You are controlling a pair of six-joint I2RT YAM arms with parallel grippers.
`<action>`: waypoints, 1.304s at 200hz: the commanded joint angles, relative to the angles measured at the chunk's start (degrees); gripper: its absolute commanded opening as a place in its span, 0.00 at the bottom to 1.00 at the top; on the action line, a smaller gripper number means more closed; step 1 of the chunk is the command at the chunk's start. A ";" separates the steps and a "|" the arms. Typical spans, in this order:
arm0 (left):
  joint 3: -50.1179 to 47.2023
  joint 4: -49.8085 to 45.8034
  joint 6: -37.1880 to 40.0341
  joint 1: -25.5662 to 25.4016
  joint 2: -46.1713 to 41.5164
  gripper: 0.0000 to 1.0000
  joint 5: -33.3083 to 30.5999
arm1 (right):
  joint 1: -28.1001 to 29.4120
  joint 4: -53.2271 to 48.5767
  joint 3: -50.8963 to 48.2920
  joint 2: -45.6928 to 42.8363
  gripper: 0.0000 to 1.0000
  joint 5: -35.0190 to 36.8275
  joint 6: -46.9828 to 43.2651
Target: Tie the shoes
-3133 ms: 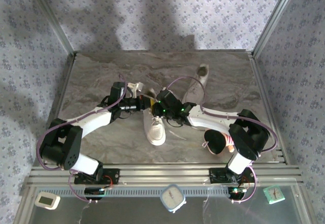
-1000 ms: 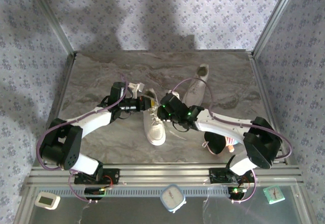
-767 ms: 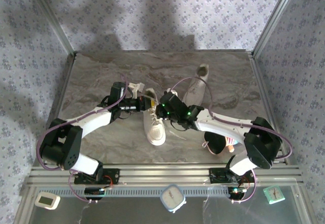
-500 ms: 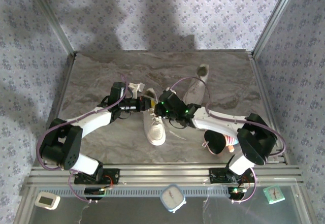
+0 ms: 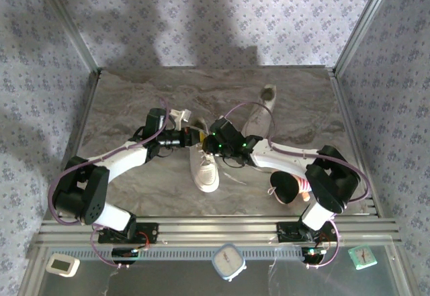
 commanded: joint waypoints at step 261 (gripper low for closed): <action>-0.80 -0.03 2.38 0.97 -2.12 0.00 -0.36 | 3.65 1.20 -5.04 -8.71 0.00 5.06 -5.25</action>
